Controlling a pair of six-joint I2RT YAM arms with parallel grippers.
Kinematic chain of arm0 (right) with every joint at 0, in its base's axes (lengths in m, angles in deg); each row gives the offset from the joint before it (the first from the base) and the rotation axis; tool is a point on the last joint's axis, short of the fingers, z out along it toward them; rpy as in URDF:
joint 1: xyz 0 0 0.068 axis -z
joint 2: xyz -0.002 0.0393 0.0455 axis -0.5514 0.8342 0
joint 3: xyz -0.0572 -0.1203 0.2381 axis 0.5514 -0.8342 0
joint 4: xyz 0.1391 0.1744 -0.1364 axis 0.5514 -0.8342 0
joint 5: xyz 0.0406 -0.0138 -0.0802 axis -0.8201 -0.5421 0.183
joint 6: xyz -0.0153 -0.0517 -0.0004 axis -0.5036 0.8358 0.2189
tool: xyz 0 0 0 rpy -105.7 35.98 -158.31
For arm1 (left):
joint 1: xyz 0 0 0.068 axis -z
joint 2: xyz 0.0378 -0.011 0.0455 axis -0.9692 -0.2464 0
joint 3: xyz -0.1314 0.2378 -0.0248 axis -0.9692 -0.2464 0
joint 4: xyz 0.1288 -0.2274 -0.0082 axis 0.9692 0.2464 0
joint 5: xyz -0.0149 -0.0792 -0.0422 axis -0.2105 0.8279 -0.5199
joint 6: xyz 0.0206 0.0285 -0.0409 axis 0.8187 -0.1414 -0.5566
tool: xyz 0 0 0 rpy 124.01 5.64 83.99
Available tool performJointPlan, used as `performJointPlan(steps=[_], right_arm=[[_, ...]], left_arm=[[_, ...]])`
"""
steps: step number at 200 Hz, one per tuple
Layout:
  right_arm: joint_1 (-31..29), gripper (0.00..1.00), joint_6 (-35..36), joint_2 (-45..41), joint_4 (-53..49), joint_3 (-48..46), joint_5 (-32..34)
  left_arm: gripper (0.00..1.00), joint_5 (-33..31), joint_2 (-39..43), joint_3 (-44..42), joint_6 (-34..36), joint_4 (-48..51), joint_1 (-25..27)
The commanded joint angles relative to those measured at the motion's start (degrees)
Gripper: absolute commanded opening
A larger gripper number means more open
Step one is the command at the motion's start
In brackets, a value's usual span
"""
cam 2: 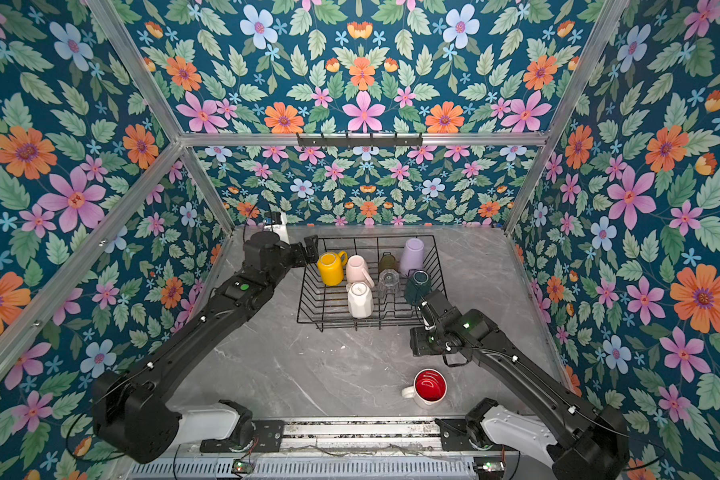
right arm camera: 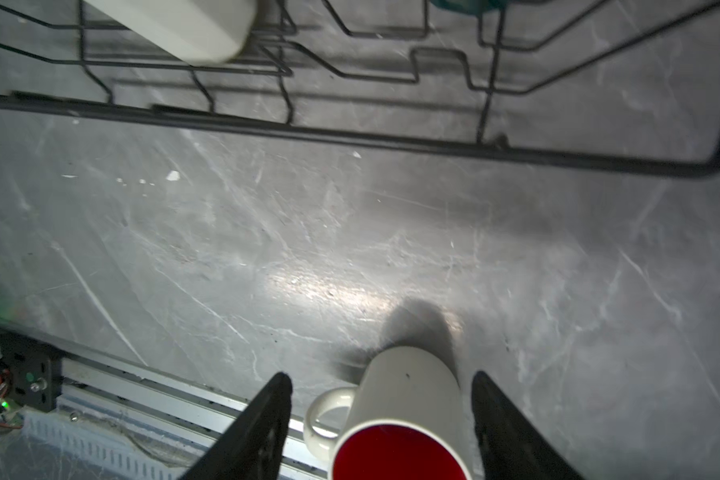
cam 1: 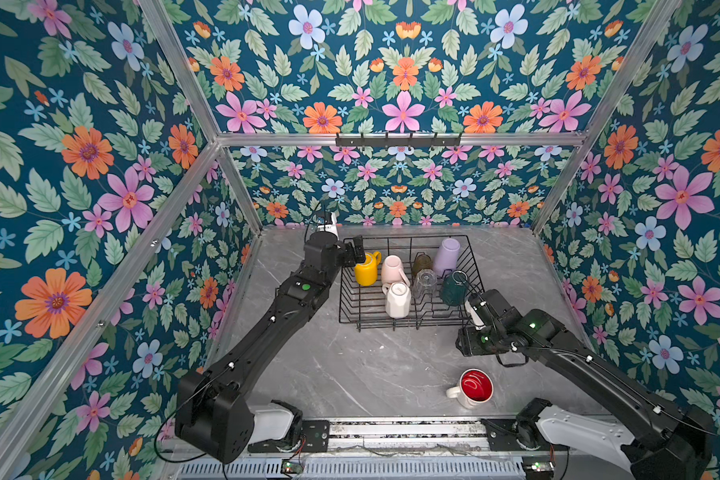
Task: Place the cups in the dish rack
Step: 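Open the left gripper and lift while the right moves to the red-filled mug, then close the right gripper on the red-filled white mug rim and lift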
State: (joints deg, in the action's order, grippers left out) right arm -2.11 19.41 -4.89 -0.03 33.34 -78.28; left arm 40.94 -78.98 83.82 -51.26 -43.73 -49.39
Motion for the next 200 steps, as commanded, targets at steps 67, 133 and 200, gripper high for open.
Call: performJointPlan(steps=[67,133,200], right_arm=[[-5.92,0.48,-14.76,-4.3,-14.63,-2.53,4.2],[-8.87,0.38,-23.08,-8.39,-16.78,-6.61,3.26],[-10.17,0.28,-25.18,-6.09,-11.53,-11.65,2.11]], left_arm=[[1.0,-1.64,8.42,-4.07,1.81,-6.52,-0.5],[1.0,-1.0,10.4,-5.54,2.92,-7.39,-0.92],[1.0,-1.5,11.49,-6.55,3.16,-7.52,-1.3]])
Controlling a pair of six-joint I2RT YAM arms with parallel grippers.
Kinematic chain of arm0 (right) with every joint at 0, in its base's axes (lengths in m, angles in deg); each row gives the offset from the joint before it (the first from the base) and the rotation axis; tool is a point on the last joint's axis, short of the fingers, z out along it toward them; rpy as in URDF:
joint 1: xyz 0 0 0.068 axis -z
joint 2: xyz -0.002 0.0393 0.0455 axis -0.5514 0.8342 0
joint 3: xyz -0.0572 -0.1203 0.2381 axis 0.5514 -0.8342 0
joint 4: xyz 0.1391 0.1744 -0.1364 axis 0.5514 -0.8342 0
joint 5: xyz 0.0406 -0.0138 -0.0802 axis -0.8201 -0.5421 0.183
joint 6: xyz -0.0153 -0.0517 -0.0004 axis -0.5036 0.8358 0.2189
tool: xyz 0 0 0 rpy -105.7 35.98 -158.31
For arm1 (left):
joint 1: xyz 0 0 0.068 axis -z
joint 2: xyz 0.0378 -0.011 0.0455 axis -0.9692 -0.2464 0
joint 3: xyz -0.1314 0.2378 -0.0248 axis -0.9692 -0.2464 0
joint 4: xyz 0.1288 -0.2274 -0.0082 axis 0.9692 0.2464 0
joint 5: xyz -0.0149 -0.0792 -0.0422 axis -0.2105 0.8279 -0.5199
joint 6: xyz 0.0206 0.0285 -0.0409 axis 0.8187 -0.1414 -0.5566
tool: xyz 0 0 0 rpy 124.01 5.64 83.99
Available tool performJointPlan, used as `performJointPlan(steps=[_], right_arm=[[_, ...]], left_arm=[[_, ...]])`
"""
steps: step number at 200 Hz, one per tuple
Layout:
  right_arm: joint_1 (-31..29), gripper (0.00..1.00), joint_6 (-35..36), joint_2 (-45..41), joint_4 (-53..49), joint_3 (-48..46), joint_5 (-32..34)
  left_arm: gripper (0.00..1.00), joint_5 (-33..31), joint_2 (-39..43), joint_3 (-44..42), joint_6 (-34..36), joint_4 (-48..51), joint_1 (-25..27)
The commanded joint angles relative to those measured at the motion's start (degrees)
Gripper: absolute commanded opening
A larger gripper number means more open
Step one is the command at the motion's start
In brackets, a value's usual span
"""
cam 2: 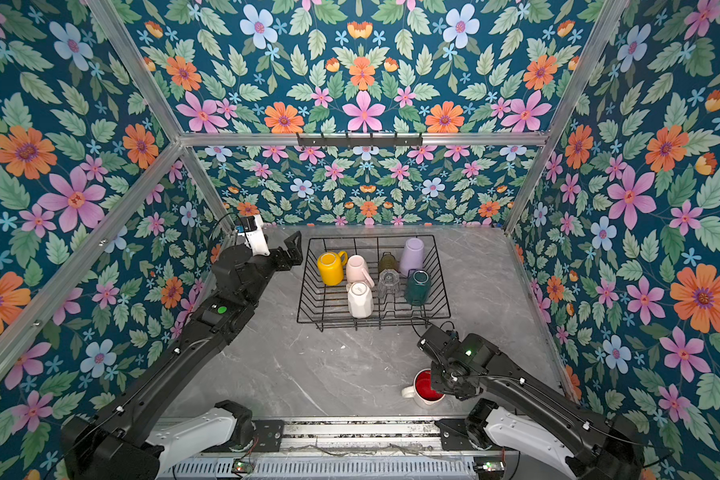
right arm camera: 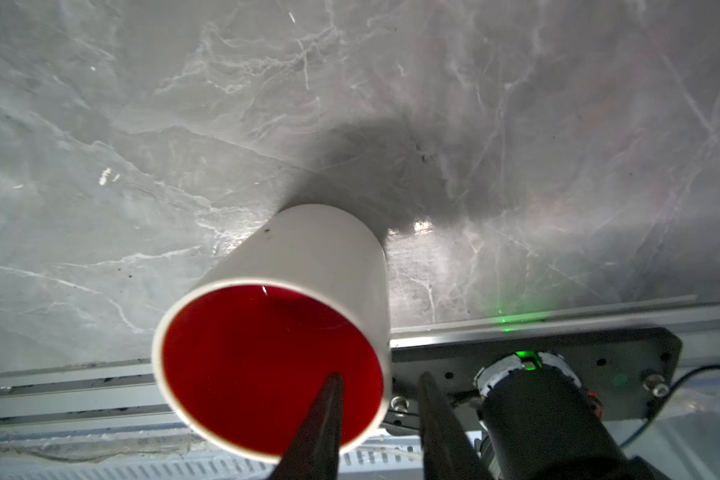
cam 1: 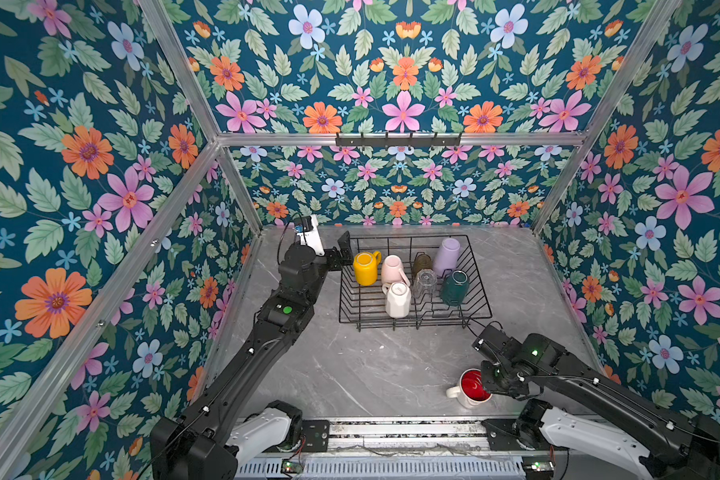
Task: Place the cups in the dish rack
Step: 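Close the right gripper on the red-filled white mug rim and lift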
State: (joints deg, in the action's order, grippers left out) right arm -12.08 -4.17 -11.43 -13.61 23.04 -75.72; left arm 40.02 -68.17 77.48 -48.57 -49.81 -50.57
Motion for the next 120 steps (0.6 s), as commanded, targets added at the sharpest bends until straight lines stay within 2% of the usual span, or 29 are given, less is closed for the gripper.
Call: performJointPlan(steps=[1,50,92,120], right_arm=[[-0.23,0.27,-1.55,0.46,2.24,-1.46,-0.44],[-0.18,0.17,-1.18,2.52,8.18,-4.02,-0.43],[-0.21,0.01,0.81,5.92,11.65,-3.0,-0.9],[-0.25,0.0,2.55,7.65,13.88,-1.82,-2.0]], left_arm=[[1.0,-0.59,0.7,-0.21,0.46,-1.43,-0.12],[1.0,-1.3,1.47,-1.16,0.06,-1.76,-0.26],[1.0,-2.91,1.7,-2.97,-0.16,-1.03,-0.73],[1.0,-4.05,3.08,-4.48,-0.52,-0.18,-0.9]])
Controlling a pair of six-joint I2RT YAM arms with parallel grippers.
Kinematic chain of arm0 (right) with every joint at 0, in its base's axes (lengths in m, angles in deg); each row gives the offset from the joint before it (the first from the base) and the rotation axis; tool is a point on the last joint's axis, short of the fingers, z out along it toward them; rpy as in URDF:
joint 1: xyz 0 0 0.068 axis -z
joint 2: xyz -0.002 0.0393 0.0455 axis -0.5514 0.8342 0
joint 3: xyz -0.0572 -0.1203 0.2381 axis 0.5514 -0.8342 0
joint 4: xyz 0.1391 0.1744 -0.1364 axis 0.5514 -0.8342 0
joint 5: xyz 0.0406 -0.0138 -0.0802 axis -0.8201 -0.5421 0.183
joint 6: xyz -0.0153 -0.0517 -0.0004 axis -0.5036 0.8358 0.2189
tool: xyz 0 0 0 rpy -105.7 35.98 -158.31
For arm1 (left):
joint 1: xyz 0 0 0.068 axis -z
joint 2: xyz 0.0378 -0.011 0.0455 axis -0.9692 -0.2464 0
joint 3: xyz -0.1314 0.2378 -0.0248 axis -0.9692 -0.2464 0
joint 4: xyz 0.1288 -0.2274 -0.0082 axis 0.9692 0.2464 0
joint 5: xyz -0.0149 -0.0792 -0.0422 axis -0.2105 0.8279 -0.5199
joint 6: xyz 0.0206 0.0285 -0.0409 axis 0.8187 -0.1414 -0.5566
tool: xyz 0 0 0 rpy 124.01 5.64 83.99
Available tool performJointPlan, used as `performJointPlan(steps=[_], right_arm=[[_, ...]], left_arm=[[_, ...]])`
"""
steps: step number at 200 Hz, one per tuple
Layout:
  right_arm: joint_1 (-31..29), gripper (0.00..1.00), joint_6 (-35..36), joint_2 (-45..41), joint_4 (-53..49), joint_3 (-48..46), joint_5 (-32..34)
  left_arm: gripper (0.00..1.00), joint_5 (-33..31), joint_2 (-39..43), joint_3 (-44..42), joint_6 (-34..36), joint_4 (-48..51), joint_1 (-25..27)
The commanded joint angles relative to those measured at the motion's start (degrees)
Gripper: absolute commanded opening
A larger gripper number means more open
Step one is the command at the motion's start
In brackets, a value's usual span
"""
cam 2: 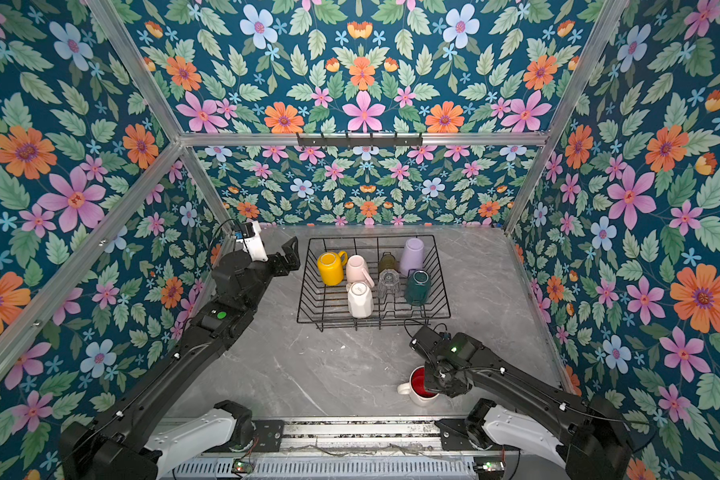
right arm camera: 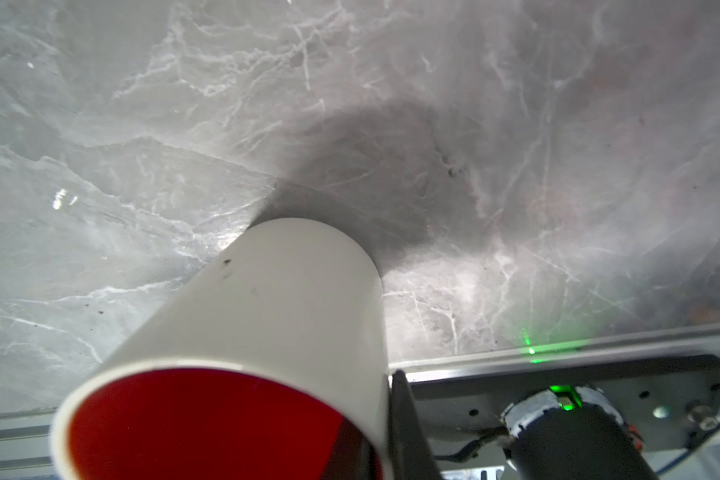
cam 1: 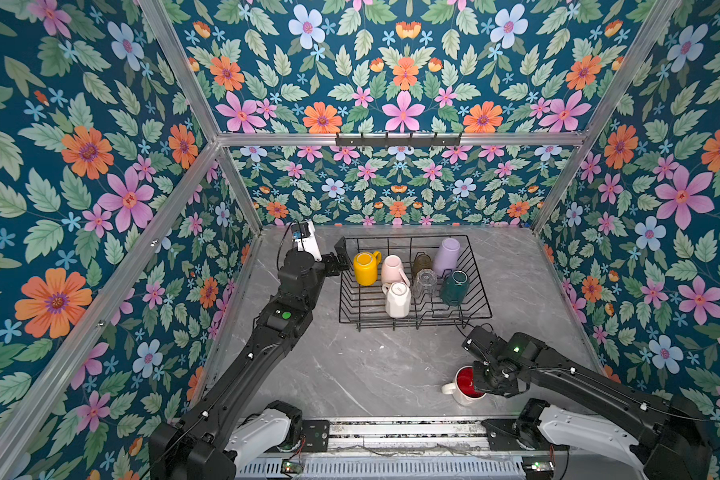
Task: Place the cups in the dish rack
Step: 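Close the right gripper on the red-filled white mug rim and lift, then carry the white mug toward the rack while the left gripper approaches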
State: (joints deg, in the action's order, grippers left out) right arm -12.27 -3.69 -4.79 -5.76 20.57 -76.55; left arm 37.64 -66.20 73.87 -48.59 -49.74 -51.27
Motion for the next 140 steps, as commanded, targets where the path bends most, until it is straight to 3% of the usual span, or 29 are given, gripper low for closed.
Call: performJointPlan(steps=[1,79,99,140], right_arm=[[-0.06,0.0,2.15,1.02,6.16,0.68,-1.23],[-0.05,0.0,8.27,2.88,12.78,9.32,-7.98],[-0.02,0.0,8.51,1.44,15.69,11.16,-10.32],[0.92,0.0,9.3,-0.72,24.66,12.05,-13.18]], left_arm=[[1.0,-1.75,1.21,-0.98,-0.54,-0.25,-0.21],[1.0,-2.75,6.68,-9.6,-1.0,-1.65,-1.0],[1.0,1.89,7.86,-11.31,-2.17,-3.26,-3.03],[1.0,18.25,10.39,-16.54,-4.66,-12.69,-7.49]])
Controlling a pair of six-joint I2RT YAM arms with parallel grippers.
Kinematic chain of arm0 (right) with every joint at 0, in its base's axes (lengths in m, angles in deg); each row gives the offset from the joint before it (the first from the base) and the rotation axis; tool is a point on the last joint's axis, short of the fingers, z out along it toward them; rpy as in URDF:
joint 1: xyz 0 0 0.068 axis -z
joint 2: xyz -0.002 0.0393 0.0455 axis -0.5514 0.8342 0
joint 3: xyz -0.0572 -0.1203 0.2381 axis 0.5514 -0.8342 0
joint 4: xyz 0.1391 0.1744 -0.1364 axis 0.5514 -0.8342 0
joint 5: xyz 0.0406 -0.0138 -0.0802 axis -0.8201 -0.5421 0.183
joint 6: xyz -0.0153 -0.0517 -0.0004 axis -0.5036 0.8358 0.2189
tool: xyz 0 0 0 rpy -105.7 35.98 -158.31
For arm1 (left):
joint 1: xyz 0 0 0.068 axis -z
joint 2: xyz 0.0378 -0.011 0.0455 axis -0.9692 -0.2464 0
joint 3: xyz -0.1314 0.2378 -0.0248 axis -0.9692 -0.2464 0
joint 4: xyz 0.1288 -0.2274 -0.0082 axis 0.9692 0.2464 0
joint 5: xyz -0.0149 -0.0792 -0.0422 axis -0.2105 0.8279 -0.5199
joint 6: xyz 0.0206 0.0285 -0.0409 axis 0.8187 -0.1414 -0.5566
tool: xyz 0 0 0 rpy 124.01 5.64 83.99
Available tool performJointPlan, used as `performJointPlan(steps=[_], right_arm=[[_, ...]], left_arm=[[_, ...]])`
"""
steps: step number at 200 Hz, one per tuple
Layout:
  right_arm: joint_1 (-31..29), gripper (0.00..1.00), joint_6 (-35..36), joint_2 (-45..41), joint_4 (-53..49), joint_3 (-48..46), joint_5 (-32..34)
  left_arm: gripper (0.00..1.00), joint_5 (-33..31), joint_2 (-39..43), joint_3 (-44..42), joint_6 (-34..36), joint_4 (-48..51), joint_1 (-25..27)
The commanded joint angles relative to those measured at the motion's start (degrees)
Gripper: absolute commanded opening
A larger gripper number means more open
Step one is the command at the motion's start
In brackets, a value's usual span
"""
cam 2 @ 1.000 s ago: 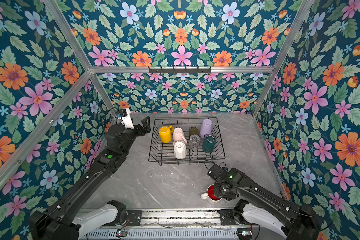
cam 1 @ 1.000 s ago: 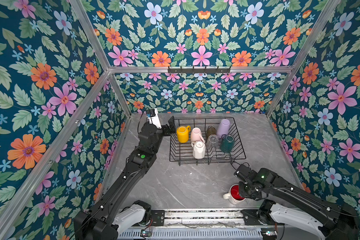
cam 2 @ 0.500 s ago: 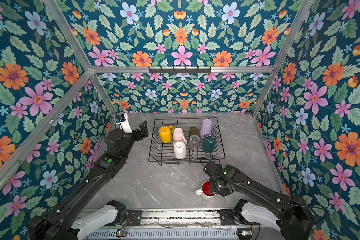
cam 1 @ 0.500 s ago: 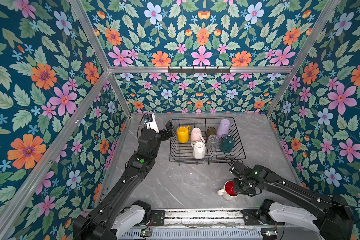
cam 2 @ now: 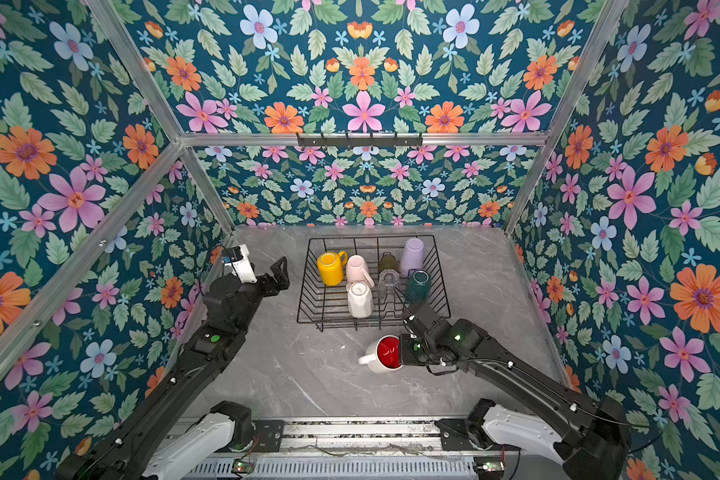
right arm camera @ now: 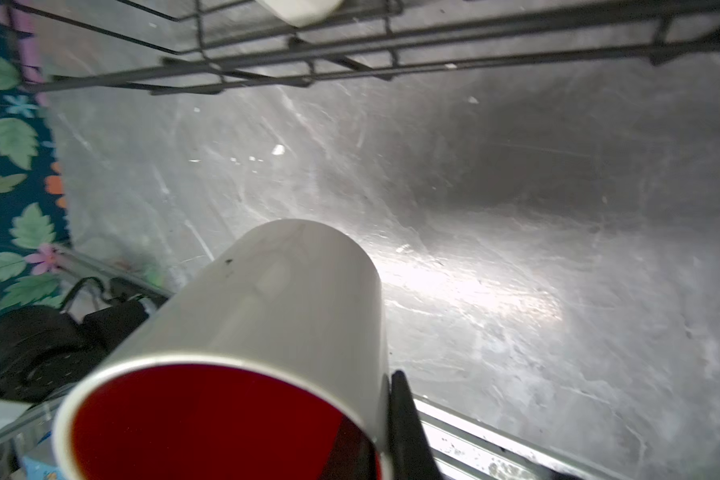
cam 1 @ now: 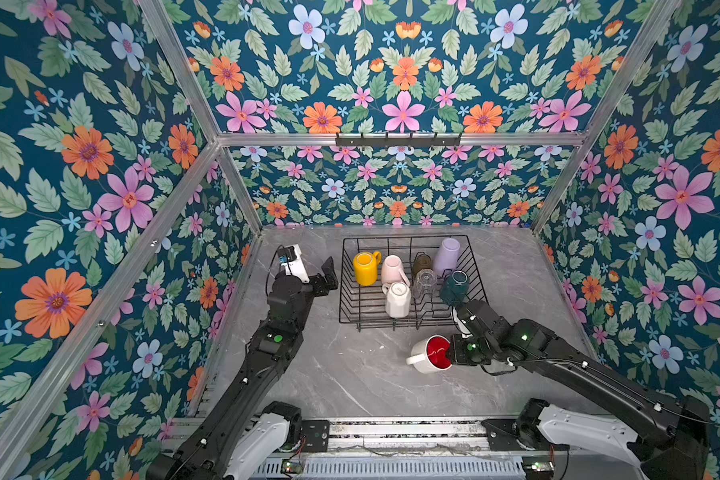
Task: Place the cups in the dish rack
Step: 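Carry the white mug toward the rack while the left gripper approaches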
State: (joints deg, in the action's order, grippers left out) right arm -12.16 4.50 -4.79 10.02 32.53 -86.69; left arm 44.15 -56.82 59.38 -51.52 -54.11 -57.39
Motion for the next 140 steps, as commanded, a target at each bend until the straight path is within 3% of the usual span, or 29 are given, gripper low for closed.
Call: performJointPlan(steps=[1,32,93,140], right_arm=[[0.94,0.0,1.08,-0.72,9.23,0.01,-3.28],[5.83,0.0,-0.17,-0.56,22.65,-2.18,-12.39],[18.03,0.0,-2.87,1.89,39.92,-0.48,-29.41],[21.61,0.0,-13.86,7.82,60.24,0.61,-38.74]], left_arm=[[1.0,12.07,1.09,-2.19,-1.8,-8.64,-1.42],[1.0,24.3,0.96,-4.37,-3.31,-15.47,-2.67],[1.0,53.04,-3.37,-7.15,-8.94,-34.79,-3.33],[1.0,67.17,-9.0,-8.14,-22.04,-55.28,-3.37]])
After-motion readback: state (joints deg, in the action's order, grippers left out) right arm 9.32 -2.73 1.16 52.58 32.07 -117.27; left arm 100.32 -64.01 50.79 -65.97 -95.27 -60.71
